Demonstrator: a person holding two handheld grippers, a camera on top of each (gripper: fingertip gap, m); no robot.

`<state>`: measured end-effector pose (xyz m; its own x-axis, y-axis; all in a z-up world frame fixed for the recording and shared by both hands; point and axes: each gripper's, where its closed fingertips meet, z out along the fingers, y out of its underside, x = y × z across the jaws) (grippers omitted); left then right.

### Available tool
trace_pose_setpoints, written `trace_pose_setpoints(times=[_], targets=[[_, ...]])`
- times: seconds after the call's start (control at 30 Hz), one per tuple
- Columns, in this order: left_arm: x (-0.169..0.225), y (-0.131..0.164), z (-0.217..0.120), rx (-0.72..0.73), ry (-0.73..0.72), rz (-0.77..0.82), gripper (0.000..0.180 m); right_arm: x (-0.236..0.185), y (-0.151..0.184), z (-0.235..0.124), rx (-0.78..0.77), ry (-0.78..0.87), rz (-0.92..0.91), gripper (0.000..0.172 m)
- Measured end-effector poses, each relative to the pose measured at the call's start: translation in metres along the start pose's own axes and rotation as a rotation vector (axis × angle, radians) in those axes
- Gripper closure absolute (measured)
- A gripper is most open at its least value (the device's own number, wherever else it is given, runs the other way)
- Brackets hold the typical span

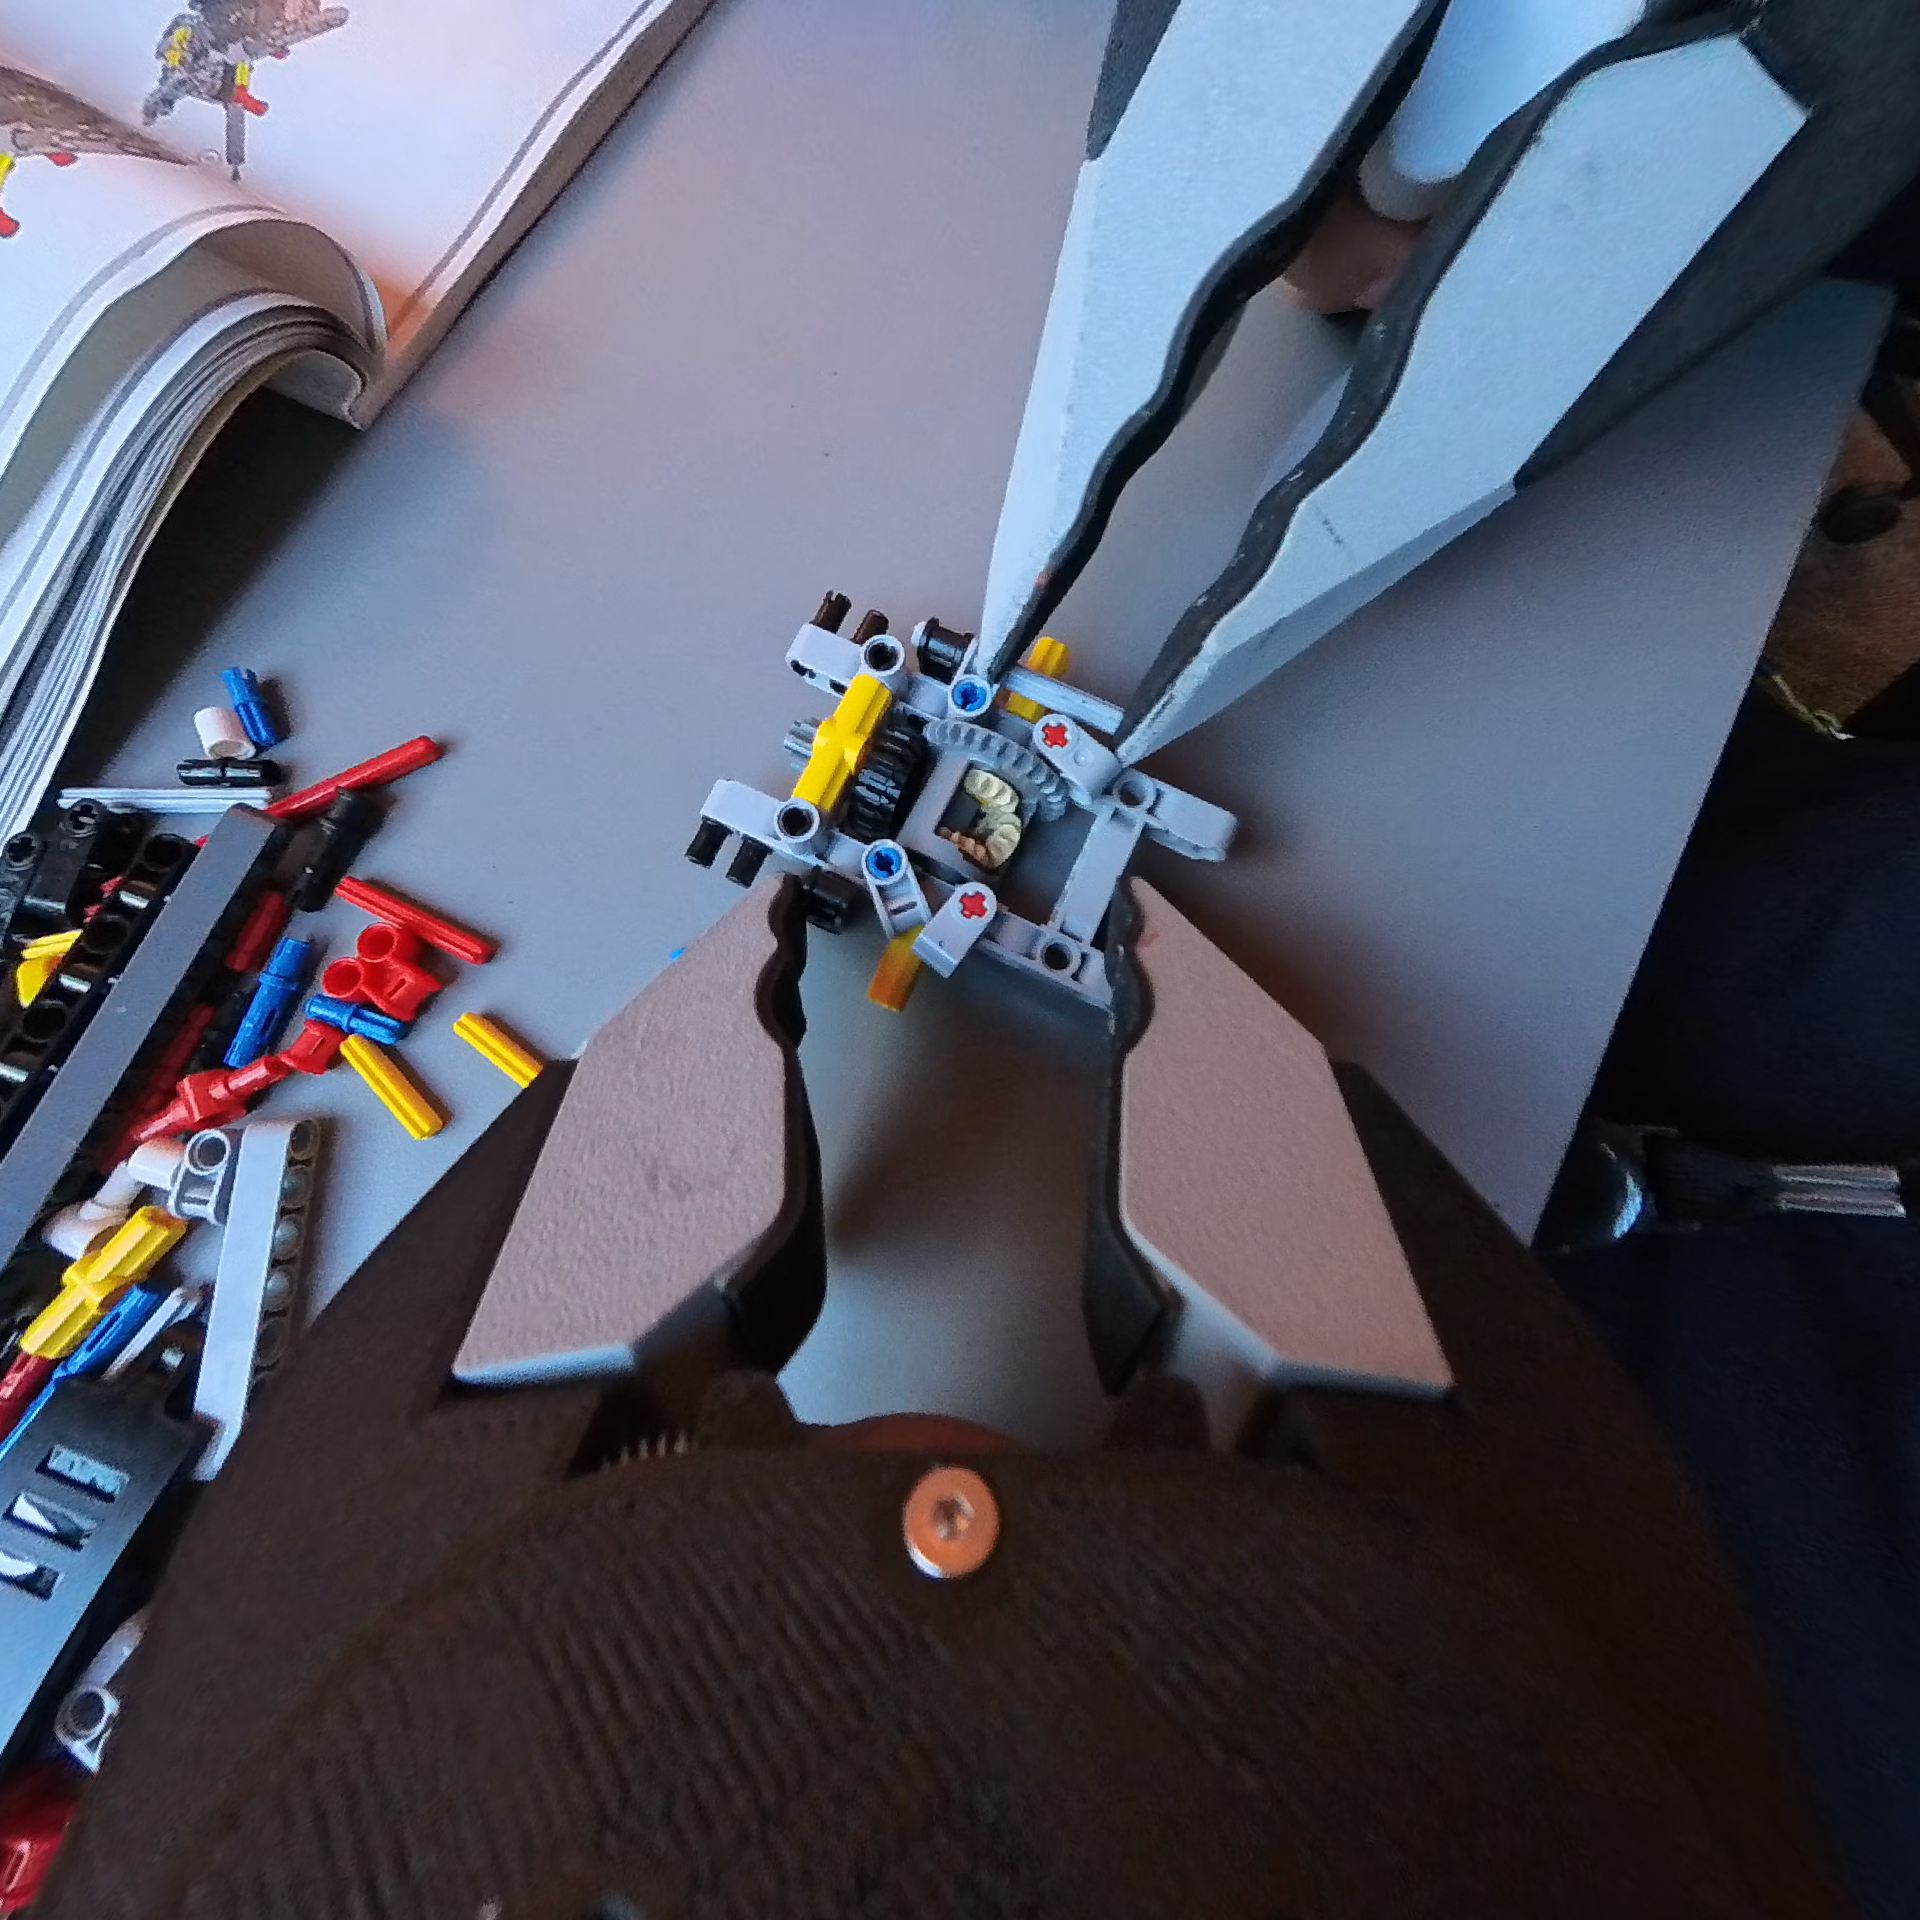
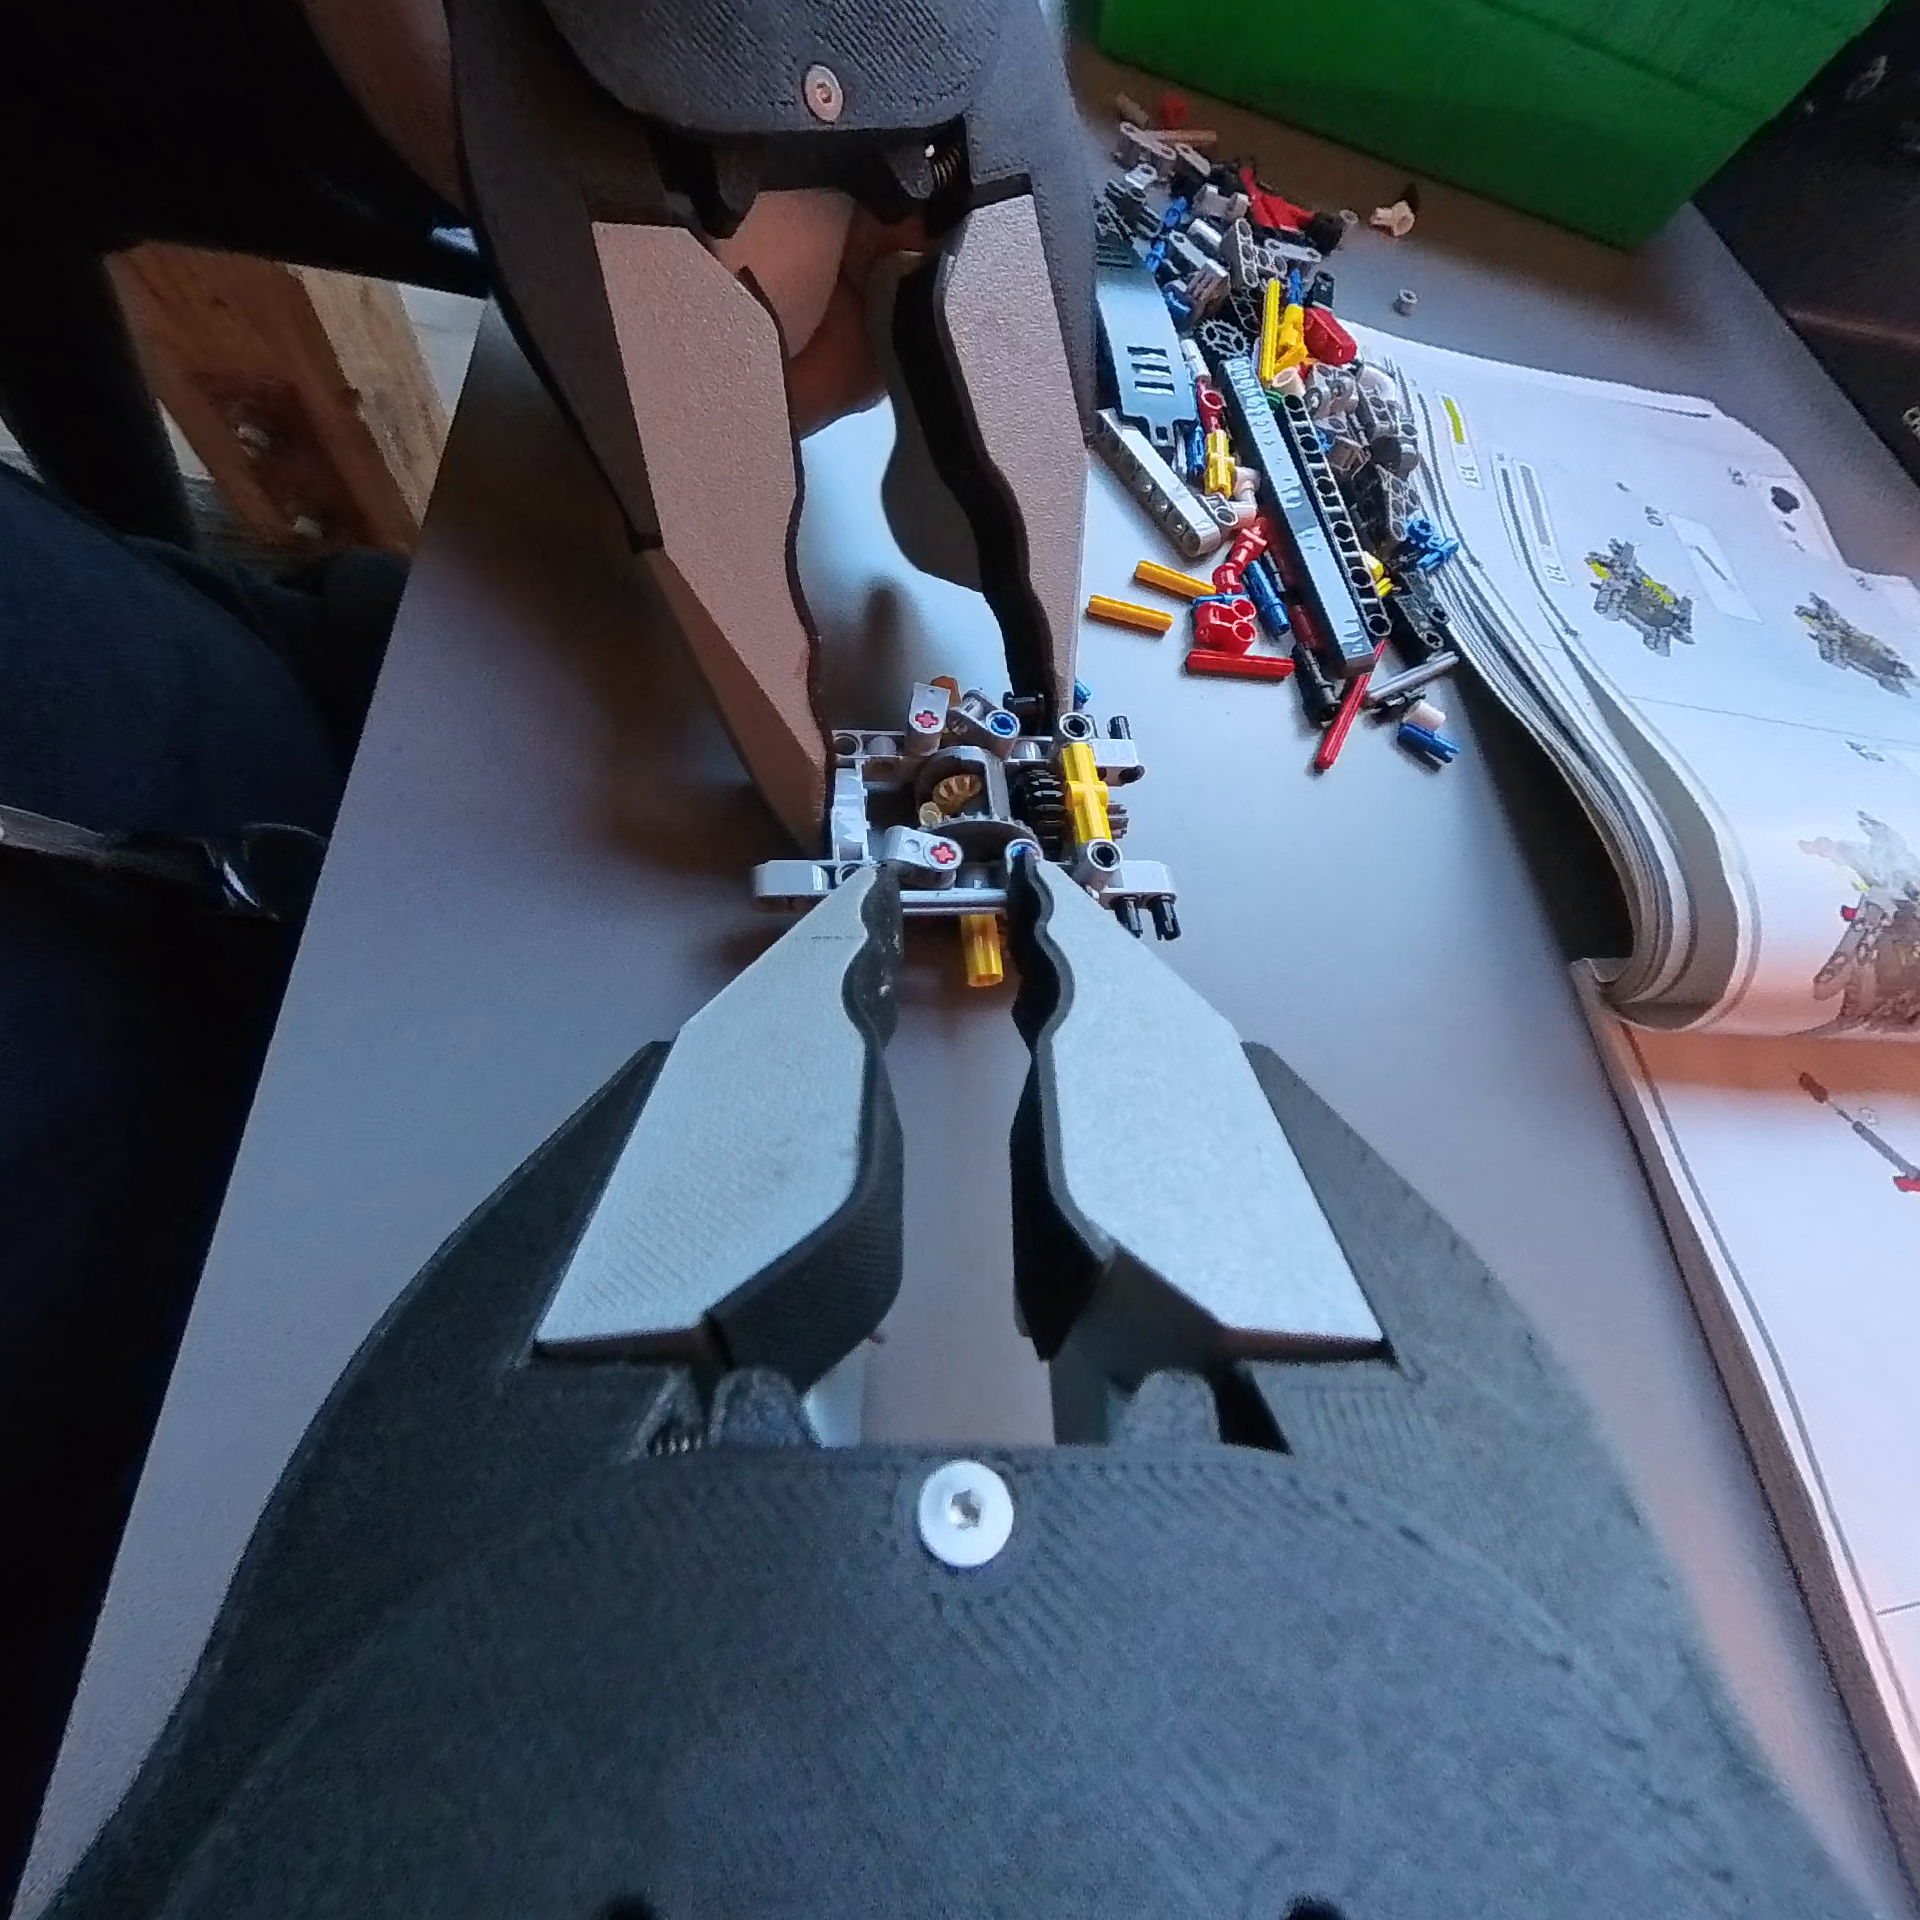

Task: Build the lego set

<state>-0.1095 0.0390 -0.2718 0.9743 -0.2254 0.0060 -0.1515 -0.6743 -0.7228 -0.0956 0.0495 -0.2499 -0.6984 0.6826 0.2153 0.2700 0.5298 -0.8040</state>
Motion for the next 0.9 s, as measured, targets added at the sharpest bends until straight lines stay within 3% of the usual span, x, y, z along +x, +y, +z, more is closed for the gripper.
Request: trace_pose_setpoints(times=[0.47,0.6,0.9], targets=[[-0.004,0.000,0.000,0.003,-0.033,-0.015,0.123,0.002,-0.005,-0.002,0.041,0.003,0.036,0.155],[-0.004,0.000,0.000,0.004,-0.021,-0.023,0.123,0.005,-0.003,-0.009,0.054,0.015,0.054,0.141],[-0.001,-0.001,0.001,0.004,-0.016,-0.005,0.123,0.006,0.001,-0.003,0.017,0.002,0.053,0.145]])
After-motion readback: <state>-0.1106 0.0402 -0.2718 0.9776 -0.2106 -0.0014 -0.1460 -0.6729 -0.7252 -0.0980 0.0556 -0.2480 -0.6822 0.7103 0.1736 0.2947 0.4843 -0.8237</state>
